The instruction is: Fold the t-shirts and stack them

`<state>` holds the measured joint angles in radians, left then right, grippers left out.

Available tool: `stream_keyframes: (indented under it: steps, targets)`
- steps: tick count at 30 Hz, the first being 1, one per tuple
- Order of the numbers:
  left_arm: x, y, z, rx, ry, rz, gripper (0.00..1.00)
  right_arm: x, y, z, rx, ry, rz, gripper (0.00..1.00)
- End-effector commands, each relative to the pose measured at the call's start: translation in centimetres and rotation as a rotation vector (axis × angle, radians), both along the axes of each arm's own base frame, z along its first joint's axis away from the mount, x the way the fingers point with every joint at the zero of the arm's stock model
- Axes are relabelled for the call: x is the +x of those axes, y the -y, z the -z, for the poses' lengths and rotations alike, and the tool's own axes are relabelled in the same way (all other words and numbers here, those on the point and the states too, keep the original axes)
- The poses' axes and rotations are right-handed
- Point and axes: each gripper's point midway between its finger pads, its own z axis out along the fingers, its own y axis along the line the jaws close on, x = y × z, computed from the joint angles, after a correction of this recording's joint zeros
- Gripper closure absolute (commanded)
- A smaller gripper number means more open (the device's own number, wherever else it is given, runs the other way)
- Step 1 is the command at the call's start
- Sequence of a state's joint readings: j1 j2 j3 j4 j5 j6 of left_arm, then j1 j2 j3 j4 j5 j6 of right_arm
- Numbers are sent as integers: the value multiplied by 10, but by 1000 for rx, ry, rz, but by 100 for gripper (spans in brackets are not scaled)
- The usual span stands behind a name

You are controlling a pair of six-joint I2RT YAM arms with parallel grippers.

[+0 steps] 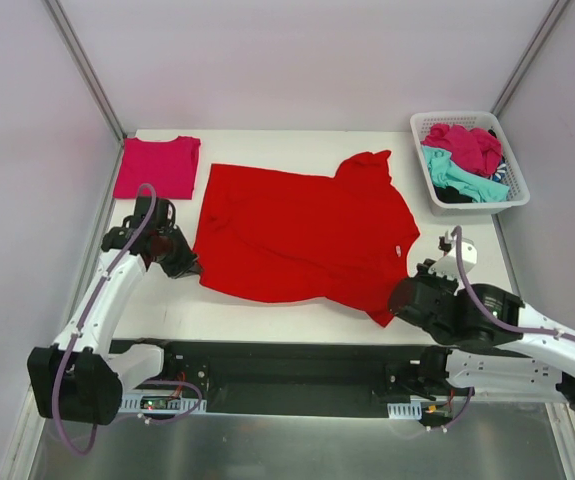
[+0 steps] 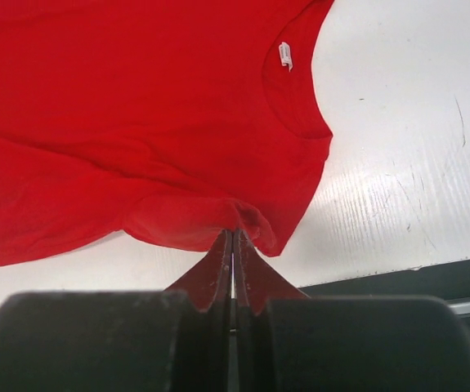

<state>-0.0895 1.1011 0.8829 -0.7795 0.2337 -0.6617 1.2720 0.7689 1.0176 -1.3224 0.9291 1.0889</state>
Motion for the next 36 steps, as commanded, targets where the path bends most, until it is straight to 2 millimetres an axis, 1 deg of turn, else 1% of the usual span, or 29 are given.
stream_keyframes:
  steps: [1,2,3,4,5,8,11,13,15,19,20,22,23,26,31,34,36]
  targets:
    - [-10,-7,-32,21,59,5,100,-9,36,-3,-79,-17,18,99]
    - [-12,-10,-44,36,87,0,100,-10,39,-5,-95,-18,16,99]
    - [-13,-13,-48,52,98,-7,100,-10,40,-11,-87,-13,15,99]
    - [-13,-18,-53,79,112,-13,100,-10,40,-12,-101,-13,12,99]
    - [-15,-20,-62,89,133,-15,100,-10,41,-14,-105,-14,11,99]
    - [-18,-23,-74,106,161,-6,100,-11,34,-16,-88,-26,-11,99]
    - [-24,-25,-80,117,169,4,100,-17,23,-15,-32,-64,-58,99]
    - [-28,-26,-82,121,166,13,100,-24,21,-15,22,-87,-79,99]
    - [-30,-25,-84,119,170,19,100,-27,23,-16,66,-93,-84,99]
    - [-36,-24,-85,115,167,30,100,-36,35,-21,184,-83,-98,99]
    - [-38,-24,-86,111,170,30,100,-38,42,-22,215,-76,-97,99]
    - [-41,-23,-86,105,168,33,100,-40,49,-22,234,-72,-92,99]
    - [-42,-23,-88,102,175,36,100,-42,56,-19,223,-77,-87,99]
    - [-47,-21,-91,92,182,43,100,-47,62,-13,203,-106,-80,99]
    - [-55,-21,-93,89,184,44,100,-51,52,-4,198,-145,-105,99]
    - [-61,-21,-96,85,191,44,100,-52,45,-4,195,-160,-122,99]
    - [-64,-20,-99,77,194,46,100,-52,40,-7,210,-161,-136,99]
